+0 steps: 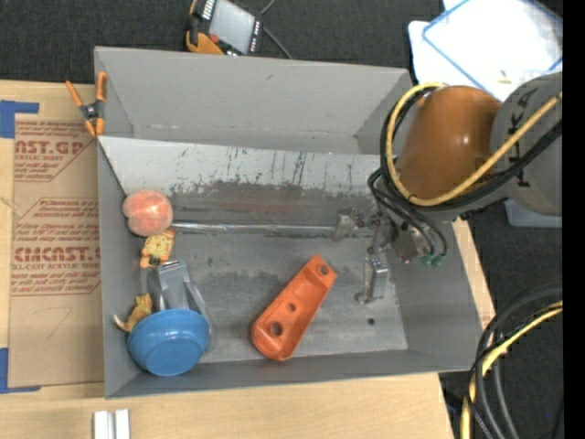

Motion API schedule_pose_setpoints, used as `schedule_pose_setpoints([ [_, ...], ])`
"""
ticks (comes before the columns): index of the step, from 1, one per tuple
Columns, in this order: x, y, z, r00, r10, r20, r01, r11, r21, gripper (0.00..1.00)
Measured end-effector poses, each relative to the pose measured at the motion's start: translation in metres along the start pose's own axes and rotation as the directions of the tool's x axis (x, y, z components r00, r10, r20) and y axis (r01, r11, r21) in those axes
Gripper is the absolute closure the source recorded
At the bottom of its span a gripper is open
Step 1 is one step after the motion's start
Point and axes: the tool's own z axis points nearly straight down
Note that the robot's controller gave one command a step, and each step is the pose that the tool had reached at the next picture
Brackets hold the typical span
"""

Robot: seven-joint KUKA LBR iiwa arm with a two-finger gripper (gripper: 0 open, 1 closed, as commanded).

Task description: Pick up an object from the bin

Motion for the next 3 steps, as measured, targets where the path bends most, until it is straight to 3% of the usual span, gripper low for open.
schedule_pose_setpoints([
  [1, 0.013, 0.027, 0.079, 0.995, -0.103, -0.001, 0.103, 0.995, -0.001, 0.00],
  [2, -0.011, 0.027, 0.087, 0.994, -0.108, 0.010, 0.108, 0.994, 0.003, 1.00],
  [3, -0.011, 0.027, 0.087, 0.994, -0.108, 0.010, 0.108, 0.994, 0.003, 1.00],
])
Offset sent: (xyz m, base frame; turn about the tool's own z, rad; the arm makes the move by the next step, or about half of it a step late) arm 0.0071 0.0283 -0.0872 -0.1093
